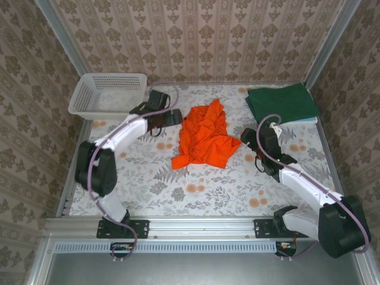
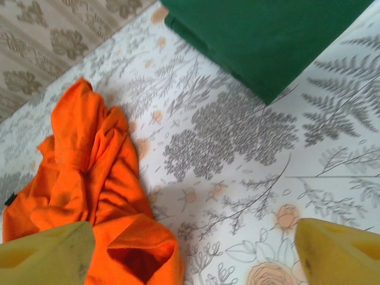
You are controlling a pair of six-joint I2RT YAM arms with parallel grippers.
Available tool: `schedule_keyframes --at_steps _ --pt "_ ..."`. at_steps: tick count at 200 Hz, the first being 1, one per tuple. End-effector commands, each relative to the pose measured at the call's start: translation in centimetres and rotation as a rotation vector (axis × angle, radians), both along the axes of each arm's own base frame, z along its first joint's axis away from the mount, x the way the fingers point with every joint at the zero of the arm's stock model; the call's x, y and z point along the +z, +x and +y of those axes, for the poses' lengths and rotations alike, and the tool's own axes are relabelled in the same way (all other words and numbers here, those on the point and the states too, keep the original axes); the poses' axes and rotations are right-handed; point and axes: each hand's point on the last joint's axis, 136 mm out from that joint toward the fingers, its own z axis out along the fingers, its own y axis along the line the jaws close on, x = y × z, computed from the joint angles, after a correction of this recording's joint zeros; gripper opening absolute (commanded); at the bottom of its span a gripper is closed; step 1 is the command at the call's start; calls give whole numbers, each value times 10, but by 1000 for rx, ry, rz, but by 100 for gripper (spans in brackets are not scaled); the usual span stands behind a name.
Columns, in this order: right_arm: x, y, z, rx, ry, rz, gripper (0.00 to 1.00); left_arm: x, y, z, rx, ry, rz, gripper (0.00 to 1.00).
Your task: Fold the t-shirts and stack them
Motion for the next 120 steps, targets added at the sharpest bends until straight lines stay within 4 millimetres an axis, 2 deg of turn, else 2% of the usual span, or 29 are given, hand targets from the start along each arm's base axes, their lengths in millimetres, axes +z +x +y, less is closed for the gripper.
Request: schedule_keyframes --at_steps 1,26,32,46,64,92,120 --pt "-5 8 27 119 38 81 85 21 -24 -5 15 -174 -72 82" --pt "-7 14 92 371 19 181 75 0 -58 10 18 -197 -38 72" --pt "-16 13 109 426 -2 232 74 -6 -63 11 15 -209 -28 72" --pt "-21 11 142 530 -25 292 71 -14 -72 -2 -45 -265 11 70" --pt "-39 8 181 613 -18 377 65 -24 -75 -15 -98 -310 49 67" --pt "-61 -1 223 697 -61 488 62 -49 -77 -18 -91 -326 97 65" --pt "-81 -6 250 734 -100 546 62 -80 -90 -16 -65 -316 142 65"
